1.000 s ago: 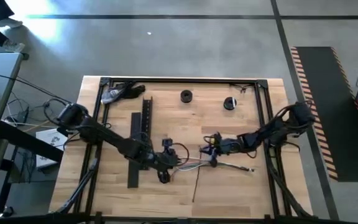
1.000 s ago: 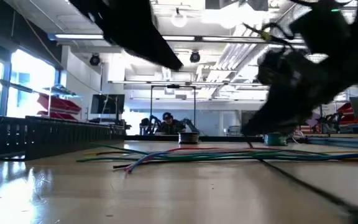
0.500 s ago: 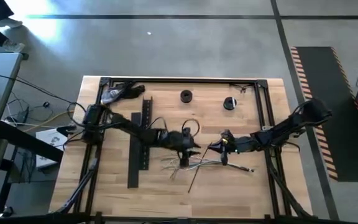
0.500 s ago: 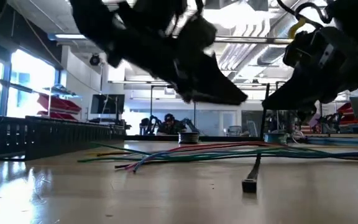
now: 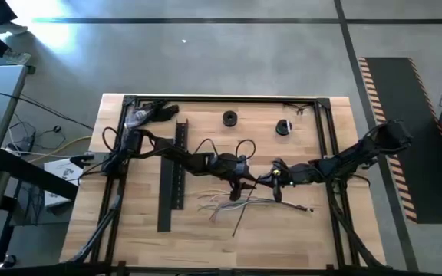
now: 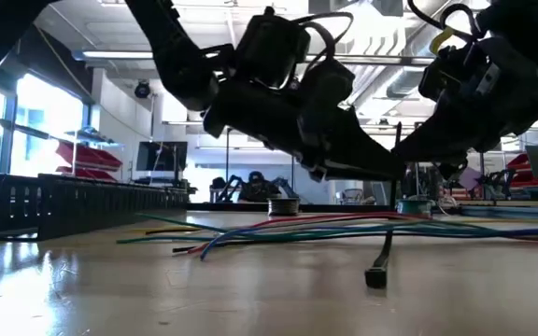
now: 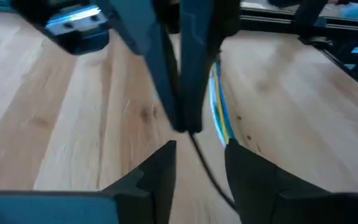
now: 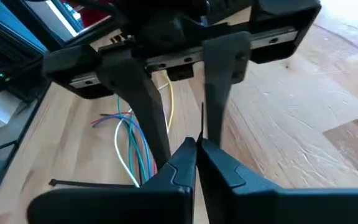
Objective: Ziptie cables
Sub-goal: Wrap the black zip tie on the cable
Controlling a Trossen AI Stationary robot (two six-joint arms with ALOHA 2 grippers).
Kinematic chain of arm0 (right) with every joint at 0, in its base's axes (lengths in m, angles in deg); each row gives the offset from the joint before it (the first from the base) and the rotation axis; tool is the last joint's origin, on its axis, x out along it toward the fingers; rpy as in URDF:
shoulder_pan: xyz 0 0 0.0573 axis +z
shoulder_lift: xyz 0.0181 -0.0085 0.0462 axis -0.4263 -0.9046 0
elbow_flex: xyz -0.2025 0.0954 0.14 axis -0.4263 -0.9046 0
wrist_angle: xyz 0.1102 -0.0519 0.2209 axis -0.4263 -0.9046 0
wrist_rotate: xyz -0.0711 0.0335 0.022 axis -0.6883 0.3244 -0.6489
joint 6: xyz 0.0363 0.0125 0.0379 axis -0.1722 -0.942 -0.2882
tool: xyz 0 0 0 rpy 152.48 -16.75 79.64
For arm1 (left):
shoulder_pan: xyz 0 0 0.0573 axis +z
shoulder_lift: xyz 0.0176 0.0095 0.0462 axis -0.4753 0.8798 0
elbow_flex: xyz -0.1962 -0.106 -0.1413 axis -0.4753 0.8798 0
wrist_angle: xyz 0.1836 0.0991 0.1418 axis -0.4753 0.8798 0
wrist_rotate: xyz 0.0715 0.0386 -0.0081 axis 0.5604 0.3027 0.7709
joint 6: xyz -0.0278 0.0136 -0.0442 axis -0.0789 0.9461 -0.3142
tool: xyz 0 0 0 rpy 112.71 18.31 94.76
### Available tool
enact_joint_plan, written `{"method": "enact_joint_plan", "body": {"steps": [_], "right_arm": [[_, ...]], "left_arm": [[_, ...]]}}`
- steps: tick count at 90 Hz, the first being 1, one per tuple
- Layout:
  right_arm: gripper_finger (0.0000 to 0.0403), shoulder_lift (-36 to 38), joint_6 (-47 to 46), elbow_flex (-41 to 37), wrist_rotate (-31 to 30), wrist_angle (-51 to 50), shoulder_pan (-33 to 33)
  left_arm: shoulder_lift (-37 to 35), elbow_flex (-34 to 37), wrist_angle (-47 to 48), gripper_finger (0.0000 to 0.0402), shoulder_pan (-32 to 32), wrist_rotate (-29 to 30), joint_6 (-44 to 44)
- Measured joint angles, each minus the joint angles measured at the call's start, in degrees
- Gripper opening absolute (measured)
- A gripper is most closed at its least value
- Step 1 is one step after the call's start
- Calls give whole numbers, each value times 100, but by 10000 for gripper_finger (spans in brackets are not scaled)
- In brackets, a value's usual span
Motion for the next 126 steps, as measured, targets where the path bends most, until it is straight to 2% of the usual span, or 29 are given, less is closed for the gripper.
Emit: {"method": "enact_joint_plan", "body": {"steps": [18,28,50,61,76,91,110,126], "right_arm": [[0,-2,30,2,12,-32,2],[0,40,38,2,12,-75,0],[1,840,-70,3,-200,-1162,-4],[1,1363,-191,270,-326,-2437,-6],[1,1446,-304,1434,-370,-4510,239],[1,758,-828,2535,-626,-5052,844],[4,-909,-1551,3551,-465,-4939,1681],[60,-2451,-1306,4841,96,-4846,1764]], "left_arm": [[-4,0,79,9,7,-63,0],[-4,0,29,4,-55,81,-52],[-6,0,2,0,-220,1106,-311],[-8,1,25,0,-251,1430,-490],[-8,6,14,0,-269,1728,-551],[-8,7,-13,0,-273,1771,-605],[-11,25,-13,0,-275,1714,-555],[-11,27,-17,0,-286,1703,-491]]}}
